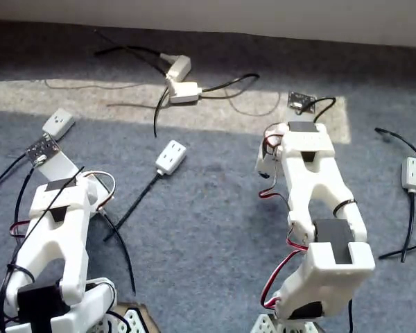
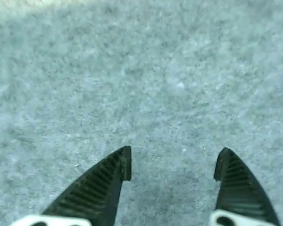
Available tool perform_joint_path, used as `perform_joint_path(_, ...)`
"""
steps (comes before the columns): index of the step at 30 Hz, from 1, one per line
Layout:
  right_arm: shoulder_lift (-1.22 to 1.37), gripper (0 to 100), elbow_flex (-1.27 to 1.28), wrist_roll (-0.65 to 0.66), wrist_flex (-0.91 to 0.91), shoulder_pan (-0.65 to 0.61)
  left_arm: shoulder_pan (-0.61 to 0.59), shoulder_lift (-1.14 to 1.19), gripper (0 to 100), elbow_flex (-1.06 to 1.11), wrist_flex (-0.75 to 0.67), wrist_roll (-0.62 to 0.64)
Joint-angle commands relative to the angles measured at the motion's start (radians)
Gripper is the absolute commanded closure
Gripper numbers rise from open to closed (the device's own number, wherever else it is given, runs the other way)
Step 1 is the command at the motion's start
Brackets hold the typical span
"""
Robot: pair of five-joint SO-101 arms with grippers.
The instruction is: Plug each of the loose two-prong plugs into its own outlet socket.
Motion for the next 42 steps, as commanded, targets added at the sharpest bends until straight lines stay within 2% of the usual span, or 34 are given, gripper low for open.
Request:
perform_joint_path(1, -0.056, 71.6, -0.002, 0.011, -0.005, -0.007, 0.007, -0.021, 92, -0.054, -0.002, -0.101)
perform_joint_path(11, -0.054, 71.6, 0.001, 0.011, -0.007, -0.007, 0.002, -0.019, 92, -0.074, -0.003, -0.588)
perform_joint_path(21, -0.053, 71.6, 0.002, 0.008, -0.007, -0.007, 0.001, -0.019, 92, -0.094, 0.002, -1.195)
perform_joint_path(25, -0.053, 71.6, 0.002, 0.008, -0.005, -0.007, 0.001, -0.019, 99, -0.094, 0.003, -1.241)
perform_joint_path(29, -0.053, 71.6, 0.002, 0.009, -0.008, -0.007, 0.001, -0.028, 99, -0.101, -0.002, -1.355)
perform_joint_path(31, -0.053, 71.6, 0.002, 0.008, -0.010, -0.007, 0.002, -0.028, 99, -0.110, -0.018, -1.376)
perform_joint_path(34, -0.035, 71.6, 0.002, 0.005, -0.012, -0.007, 0.013, -0.030, 99, -0.148, -0.097, -1.321)
perform_joint_path(38, 0.061, 71.6, -0.022, 0.009, -0.015, -0.007, 0.053, -0.038, 99, -0.199, -0.207, -1.069)
perform_joint_path(42, 0.168, 71.6, -0.104, 0.009, -0.015, -0.002, 0.139, -0.174, 99, -0.202, -0.209, -0.838)
